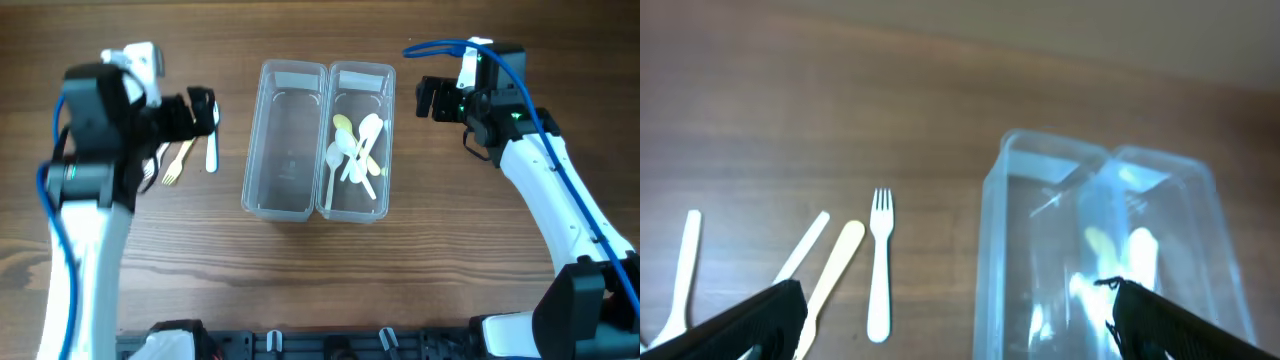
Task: Pack container
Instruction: 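Reach the left gripper to the blue fork and grasp it, then carry the blue fork right into the left container and release, then move the left gripper back to the forks and grasp the yellow fork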
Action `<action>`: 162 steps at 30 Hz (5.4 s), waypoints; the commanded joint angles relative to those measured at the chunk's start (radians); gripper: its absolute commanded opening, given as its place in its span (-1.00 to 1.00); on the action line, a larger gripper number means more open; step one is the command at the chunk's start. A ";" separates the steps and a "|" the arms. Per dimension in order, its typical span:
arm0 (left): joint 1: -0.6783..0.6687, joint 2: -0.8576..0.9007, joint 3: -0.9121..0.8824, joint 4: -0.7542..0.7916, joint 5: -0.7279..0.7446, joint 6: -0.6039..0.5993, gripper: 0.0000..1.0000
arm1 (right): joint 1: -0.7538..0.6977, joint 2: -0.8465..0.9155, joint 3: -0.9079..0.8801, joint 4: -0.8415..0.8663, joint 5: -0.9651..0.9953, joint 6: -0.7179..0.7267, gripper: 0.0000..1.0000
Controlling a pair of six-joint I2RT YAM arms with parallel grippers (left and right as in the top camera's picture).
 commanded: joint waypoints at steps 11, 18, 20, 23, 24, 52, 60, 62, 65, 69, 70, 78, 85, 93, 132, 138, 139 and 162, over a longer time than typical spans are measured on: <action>0.000 0.329 0.024 0.000 0.005 0.002 0.66 | 0.003 -0.005 0.001 0.002 0.014 -0.010 1.00; 0.000 0.481 0.024 0.031 -0.002 0.002 0.19 | 0.003 -0.005 0.001 0.002 0.014 -0.010 1.00; 0.000 0.528 0.024 0.043 -0.002 0.002 0.15 | 0.003 -0.005 0.001 0.002 0.014 -0.010 0.99; 0.000 0.595 0.024 0.066 -0.003 0.002 0.11 | 0.003 -0.005 0.001 0.002 0.014 -0.010 0.99; 0.000 0.613 0.024 0.074 -0.003 0.002 0.06 | 0.003 -0.005 0.001 0.002 0.014 -0.011 1.00; 0.000 0.704 0.023 0.170 -0.104 0.003 -0.15 | 0.003 -0.005 0.001 0.005 0.014 -0.010 0.99; 0.000 0.747 0.023 0.194 -0.104 0.014 -0.11 | 0.003 -0.005 0.001 0.005 0.014 -0.010 0.99; 0.000 0.763 0.023 0.196 -0.103 0.025 -0.15 | 0.003 -0.005 0.001 0.005 0.014 -0.010 1.00; 0.000 0.780 0.023 0.196 -0.104 0.032 -0.36 | 0.003 -0.005 0.001 0.005 0.014 -0.010 0.99; 0.000 0.779 0.023 0.196 -0.103 0.031 -0.92 | 0.003 -0.005 0.001 0.005 0.014 -0.010 0.99; 0.000 0.775 0.023 0.196 -0.103 0.031 -0.92 | 0.003 -0.005 0.001 0.005 0.014 -0.010 0.99; 0.000 0.634 0.083 0.150 -0.068 0.031 -0.92 | 0.003 -0.005 0.001 0.005 0.014 -0.010 0.99; -0.016 0.385 0.113 0.097 -0.064 0.031 -0.92 | 0.003 -0.005 0.001 0.005 0.014 -0.010 1.00; -0.179 0.208 0.113 0.020 0.017 0.031 -0.92 | 0.003 -0.005 0.001 0.005 0.014 -0.010 0.99; -0.160 0.357 0.143 -0.071 -0.566 0.033 0.65 | 0.003 -0.005 0.001 0.005 0.014 -0.010 0.99; -0.026 0.410 0.141 -0.088 -0.287 0.153 0.52 | 0.003 -0.005 0.001 0.005 0.014 -0.010 1.00; -0.009 0.423 0.138 -0.092 -0.255 0.167 0.52 | 0.003 -0.005 0.001 0.005 0.014 -0.010 0.99; 0.046 0.625 0.092 -0.144 -0.236 0.243 0.34 | 0.003 -0.005 0.001 0.005 0.014 -0.010 0.99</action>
